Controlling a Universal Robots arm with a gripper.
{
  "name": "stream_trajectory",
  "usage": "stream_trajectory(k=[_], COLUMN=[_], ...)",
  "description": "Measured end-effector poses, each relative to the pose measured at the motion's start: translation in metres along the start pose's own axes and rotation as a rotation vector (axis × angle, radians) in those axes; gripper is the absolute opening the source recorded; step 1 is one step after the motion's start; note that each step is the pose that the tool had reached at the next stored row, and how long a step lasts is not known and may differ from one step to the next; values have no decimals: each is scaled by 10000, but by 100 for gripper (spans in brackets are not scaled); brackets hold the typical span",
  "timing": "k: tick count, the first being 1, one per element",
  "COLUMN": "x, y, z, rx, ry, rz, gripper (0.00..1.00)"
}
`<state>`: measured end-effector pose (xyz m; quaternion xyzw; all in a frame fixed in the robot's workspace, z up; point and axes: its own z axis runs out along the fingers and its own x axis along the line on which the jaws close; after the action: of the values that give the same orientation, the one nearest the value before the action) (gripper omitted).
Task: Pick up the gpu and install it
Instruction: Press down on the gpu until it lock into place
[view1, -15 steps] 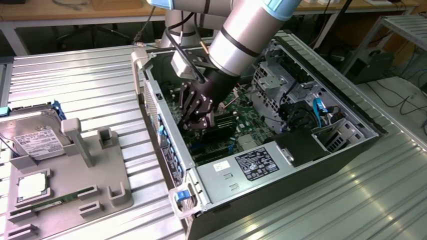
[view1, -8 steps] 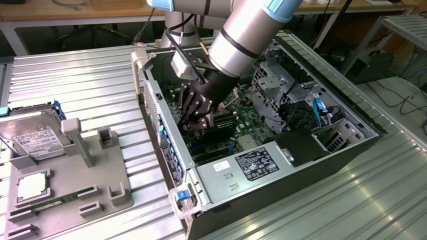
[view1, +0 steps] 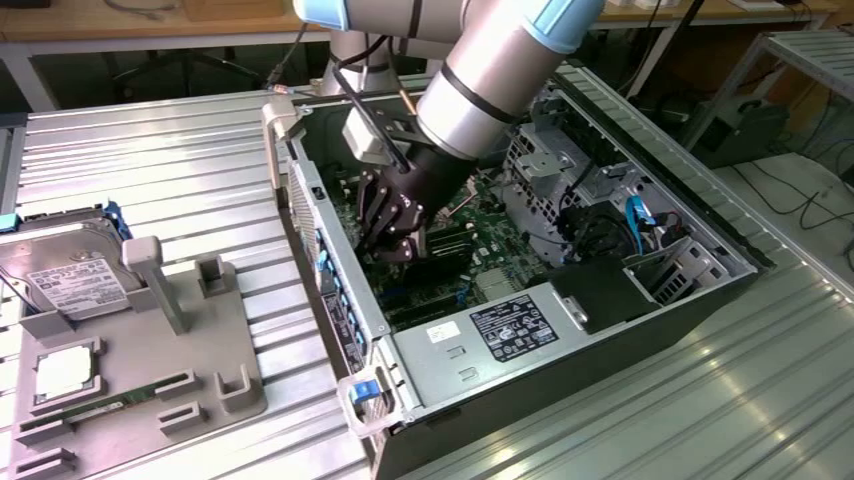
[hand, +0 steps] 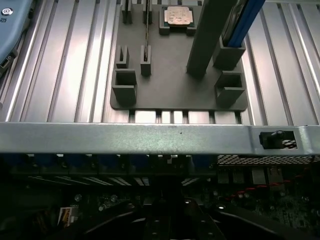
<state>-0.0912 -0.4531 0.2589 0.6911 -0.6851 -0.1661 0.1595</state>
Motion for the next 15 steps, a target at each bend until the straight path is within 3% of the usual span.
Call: stream_trajectory(k=[3,11,15], x=[0,-15,-48], y=[-53,-212,-238], z=[47,-30,-68], rx=[-6,12,73], ry=[6,-12,-7], rz=[5,-6,-5], gripper=[11,11,11])
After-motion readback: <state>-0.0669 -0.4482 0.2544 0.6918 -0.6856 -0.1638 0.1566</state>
